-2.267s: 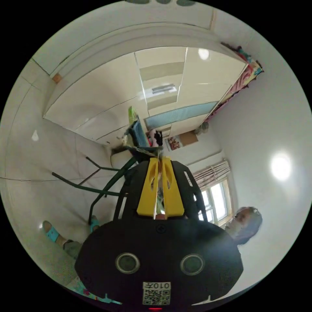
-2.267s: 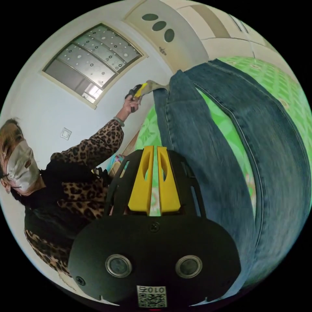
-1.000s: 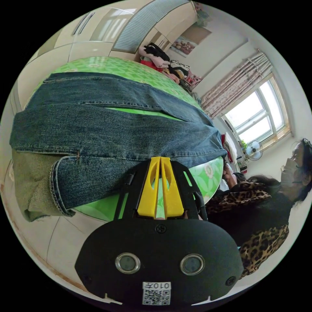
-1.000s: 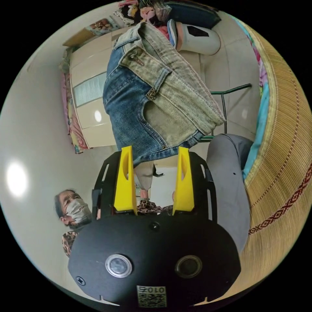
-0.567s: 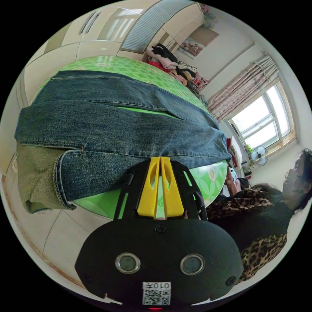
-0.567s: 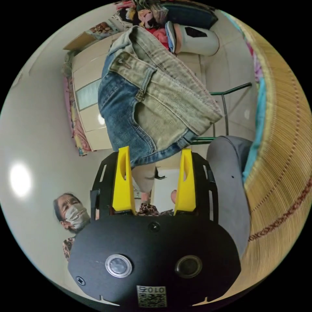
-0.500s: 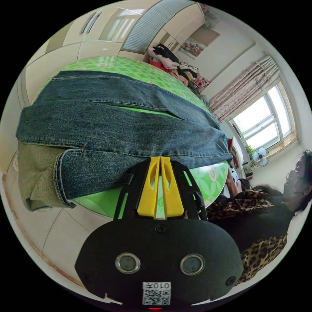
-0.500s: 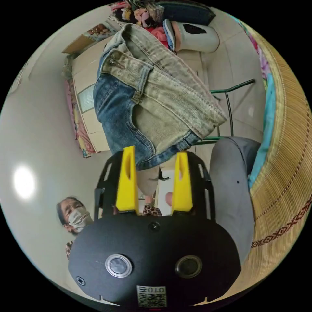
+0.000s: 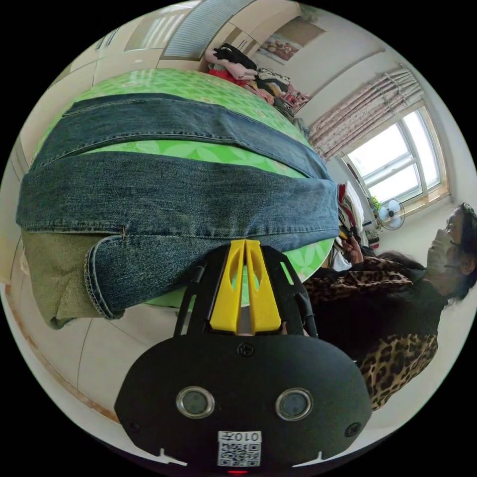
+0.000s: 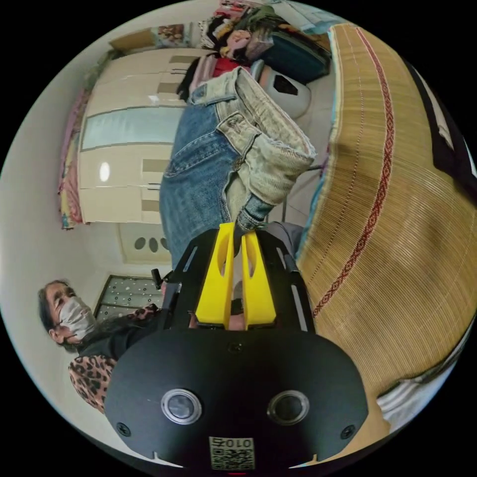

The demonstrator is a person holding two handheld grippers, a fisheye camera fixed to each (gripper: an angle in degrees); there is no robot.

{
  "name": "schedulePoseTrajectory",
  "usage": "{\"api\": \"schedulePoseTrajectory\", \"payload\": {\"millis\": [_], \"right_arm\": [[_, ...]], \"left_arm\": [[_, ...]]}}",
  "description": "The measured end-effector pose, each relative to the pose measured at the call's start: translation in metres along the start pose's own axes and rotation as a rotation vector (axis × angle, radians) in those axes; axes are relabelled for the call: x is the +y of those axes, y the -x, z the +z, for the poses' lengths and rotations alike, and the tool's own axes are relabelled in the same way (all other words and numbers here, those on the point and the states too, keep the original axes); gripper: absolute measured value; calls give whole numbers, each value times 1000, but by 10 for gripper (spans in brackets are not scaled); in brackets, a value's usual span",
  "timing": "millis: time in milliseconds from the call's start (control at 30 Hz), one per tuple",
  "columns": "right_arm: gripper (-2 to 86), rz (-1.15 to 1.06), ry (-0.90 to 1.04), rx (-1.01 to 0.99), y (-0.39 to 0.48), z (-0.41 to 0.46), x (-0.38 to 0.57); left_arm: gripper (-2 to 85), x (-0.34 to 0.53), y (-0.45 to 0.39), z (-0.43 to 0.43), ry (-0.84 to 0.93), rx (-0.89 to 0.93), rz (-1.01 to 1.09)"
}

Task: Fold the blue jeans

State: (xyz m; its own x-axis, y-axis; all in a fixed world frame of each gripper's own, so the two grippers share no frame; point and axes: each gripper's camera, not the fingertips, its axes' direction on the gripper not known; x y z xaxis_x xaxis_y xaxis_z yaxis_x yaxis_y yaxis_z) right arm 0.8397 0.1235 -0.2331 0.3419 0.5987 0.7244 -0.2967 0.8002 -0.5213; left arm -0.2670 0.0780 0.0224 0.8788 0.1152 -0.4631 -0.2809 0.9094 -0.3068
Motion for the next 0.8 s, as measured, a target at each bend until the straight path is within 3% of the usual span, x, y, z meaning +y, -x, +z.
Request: {"api": "schedulePoseTrajectory", "payload": {"millis": [100,167,233,333,400,500,667,800], "right_arm": [[61,-3,-30,-28,18,10,-10],[80,-40,-75,-33,38,9,-14],[94,-98,-196,71,71,2,-14],[77,-410,-306,92,163,13,-26],[44,-647,-136,124,243,74,-58],[36,-801,70,314,328,182,-85],[25,-833,187,738,400,305,-120],[21,-847,305,866,427,378,-144]], "left_arm": [[-2,5,-6,-7,5,-9,-31],[-2,10,-18,-29,-89,-22,-21],[-2,23,-33,-81,-360,-63,-63],[-2,10,-61,-114,-553,-180,-20],[-2,-33,-80,-92,-469,-262,38],[-2,-110,-111,-25,-315,-364,125],[-2,-196,-129,39,-167,-514,161],[-2,-243,-95,57,-80,-480,63]]}}
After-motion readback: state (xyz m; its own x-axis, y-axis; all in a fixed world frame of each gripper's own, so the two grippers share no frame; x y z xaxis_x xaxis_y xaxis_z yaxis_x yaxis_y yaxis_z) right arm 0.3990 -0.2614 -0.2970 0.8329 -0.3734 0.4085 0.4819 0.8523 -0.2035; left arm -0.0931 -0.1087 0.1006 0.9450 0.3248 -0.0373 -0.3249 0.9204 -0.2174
